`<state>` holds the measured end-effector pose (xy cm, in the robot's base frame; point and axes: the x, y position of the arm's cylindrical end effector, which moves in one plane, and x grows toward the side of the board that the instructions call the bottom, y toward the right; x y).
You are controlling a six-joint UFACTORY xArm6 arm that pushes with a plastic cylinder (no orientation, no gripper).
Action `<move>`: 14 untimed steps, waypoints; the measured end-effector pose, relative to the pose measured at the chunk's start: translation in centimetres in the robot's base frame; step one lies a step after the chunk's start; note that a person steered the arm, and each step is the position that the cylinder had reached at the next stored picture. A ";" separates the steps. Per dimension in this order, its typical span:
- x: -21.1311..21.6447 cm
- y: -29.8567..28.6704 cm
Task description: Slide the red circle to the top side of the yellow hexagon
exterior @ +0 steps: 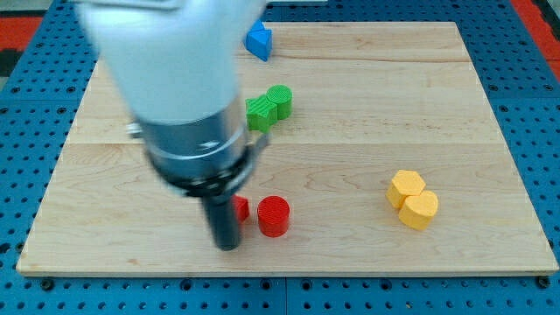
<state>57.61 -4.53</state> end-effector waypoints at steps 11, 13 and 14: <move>-8.8 7.8; -9.8 12.0; -9.8 13.8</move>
<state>47.84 9.30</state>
